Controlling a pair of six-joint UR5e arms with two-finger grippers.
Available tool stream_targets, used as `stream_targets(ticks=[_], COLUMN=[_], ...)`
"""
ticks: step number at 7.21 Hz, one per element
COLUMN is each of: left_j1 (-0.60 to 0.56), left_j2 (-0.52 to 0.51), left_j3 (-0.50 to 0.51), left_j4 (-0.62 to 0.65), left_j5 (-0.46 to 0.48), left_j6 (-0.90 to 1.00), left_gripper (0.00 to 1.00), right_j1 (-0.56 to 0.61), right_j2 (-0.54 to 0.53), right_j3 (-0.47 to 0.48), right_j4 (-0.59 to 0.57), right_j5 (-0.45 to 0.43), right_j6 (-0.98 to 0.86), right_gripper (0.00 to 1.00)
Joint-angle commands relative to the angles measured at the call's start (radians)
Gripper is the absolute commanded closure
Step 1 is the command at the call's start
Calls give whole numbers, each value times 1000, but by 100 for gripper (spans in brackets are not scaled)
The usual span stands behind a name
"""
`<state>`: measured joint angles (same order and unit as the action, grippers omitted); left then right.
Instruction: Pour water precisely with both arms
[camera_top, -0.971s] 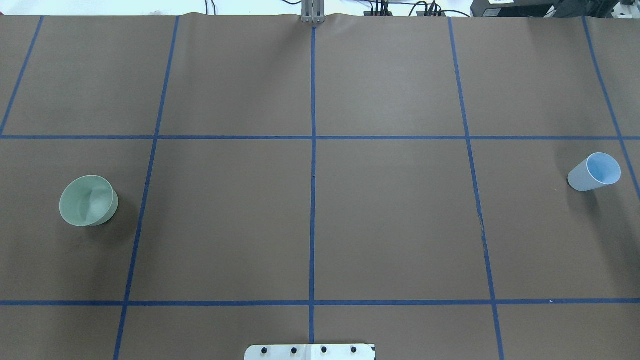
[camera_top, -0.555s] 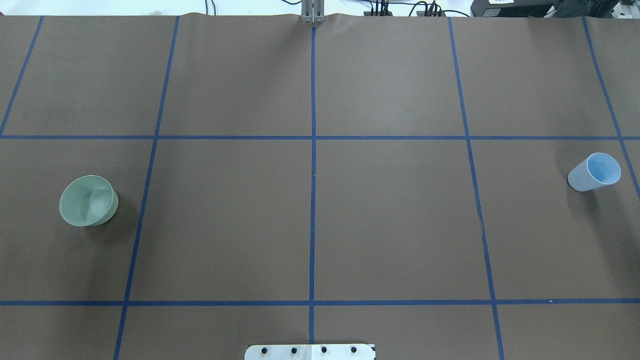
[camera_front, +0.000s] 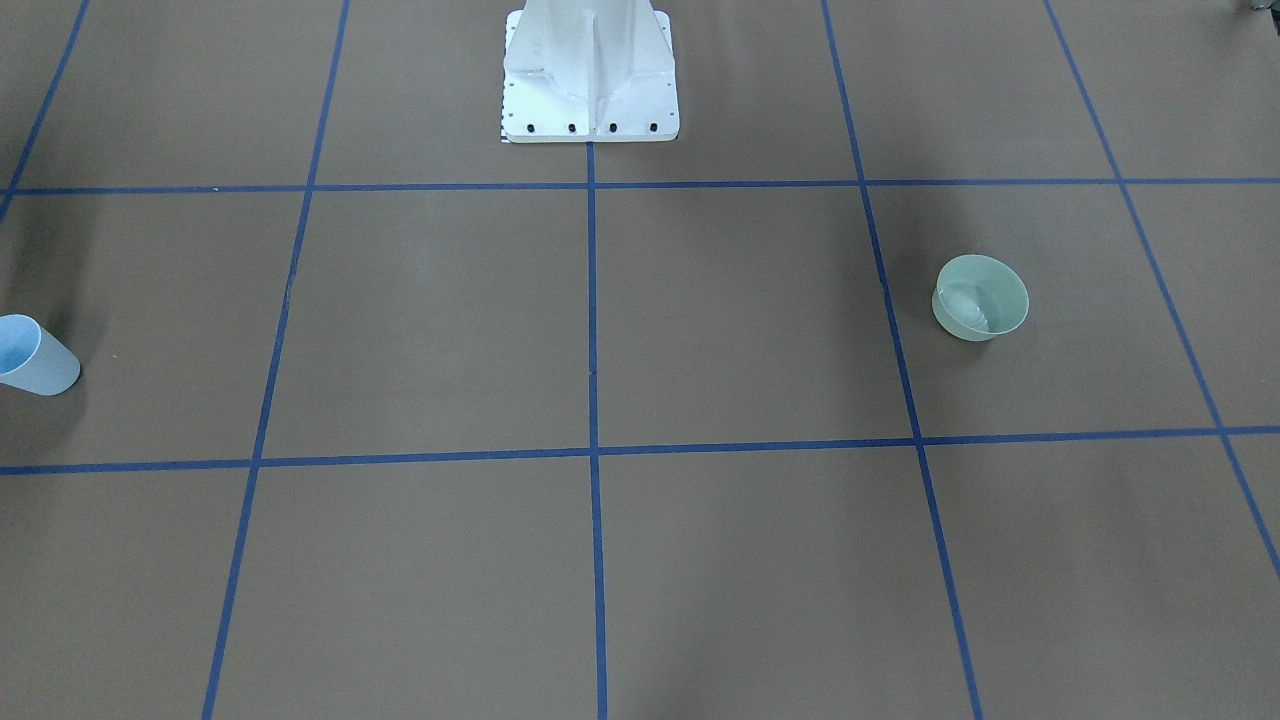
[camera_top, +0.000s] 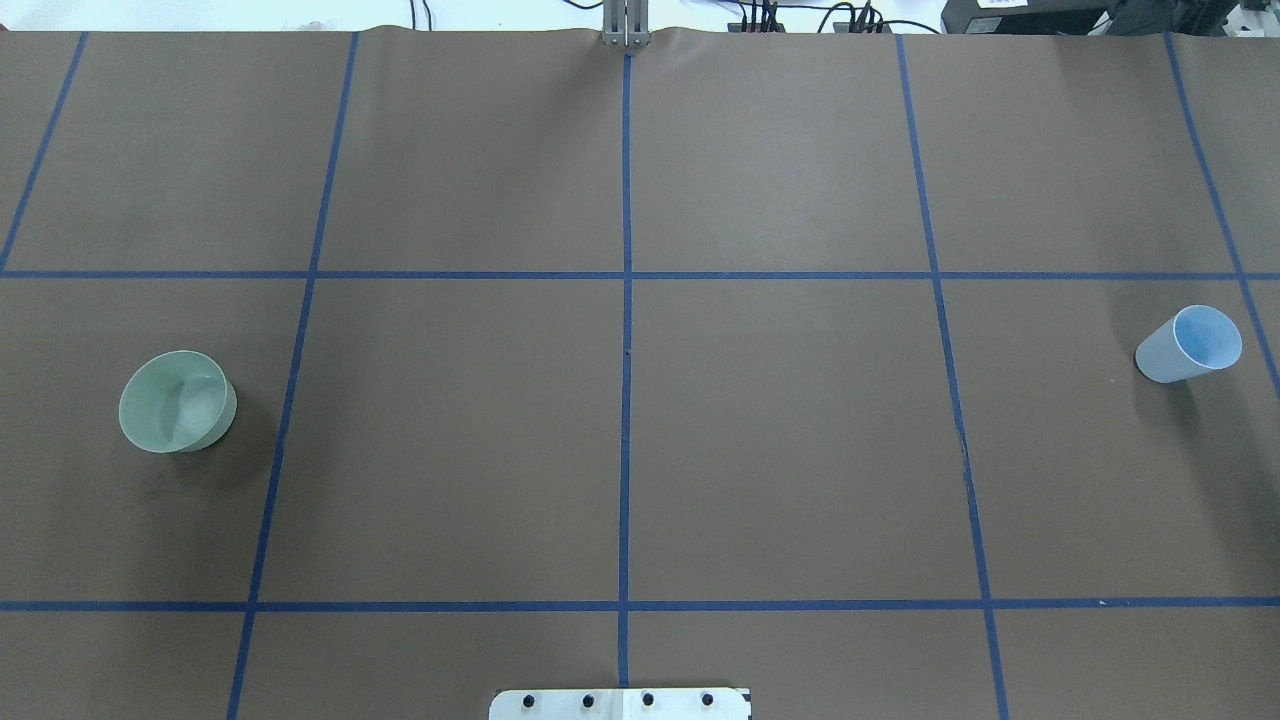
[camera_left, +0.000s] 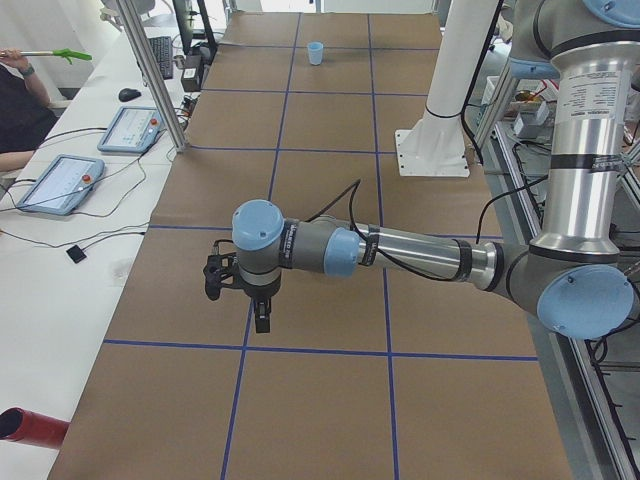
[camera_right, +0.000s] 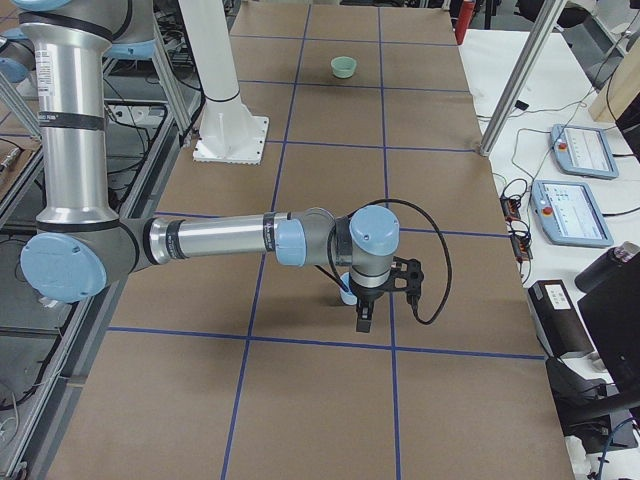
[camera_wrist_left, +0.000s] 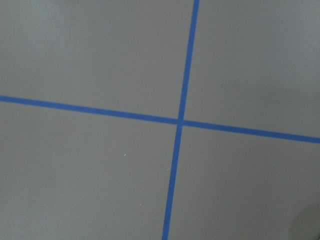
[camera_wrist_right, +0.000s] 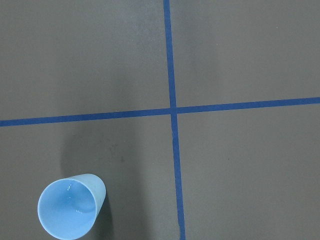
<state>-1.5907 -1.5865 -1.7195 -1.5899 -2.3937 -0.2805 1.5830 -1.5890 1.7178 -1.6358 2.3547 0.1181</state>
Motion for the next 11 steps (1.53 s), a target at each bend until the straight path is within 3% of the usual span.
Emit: stream_targets(ticks=[1, 5, 6, 7, 9, 11], left_j1=[11, 268, 372, 471, 642, 682], left_j2=[19, 42, 86, 94, 92, 92], left_j3=[-11, -23, -23, -23, -19, -11], left_j4=[-130, -437, -578, -631, -636, -631], left_j5=[-70, -1, 89, 169, 293, 289], left_j6=[-103, -579, -702, -808, -888, -890], left_gripper=[0, 1, 1, 1, 1, 1], right_j1=[0, 0, 0, 0, 0, 0], right_j2=[0, -3, -3, -2, -2, -2], right_j3=[0, 9, 9, 9, 9, 8], right_j4=[1, 1, 1, 1, 1, 1], right_j5=[0, 0, 0, 0, 0, 0], right_j6=[0, 0, 0, 0, 0, 2], right_gripper=[0, 0, 0, 0, 0, 0])
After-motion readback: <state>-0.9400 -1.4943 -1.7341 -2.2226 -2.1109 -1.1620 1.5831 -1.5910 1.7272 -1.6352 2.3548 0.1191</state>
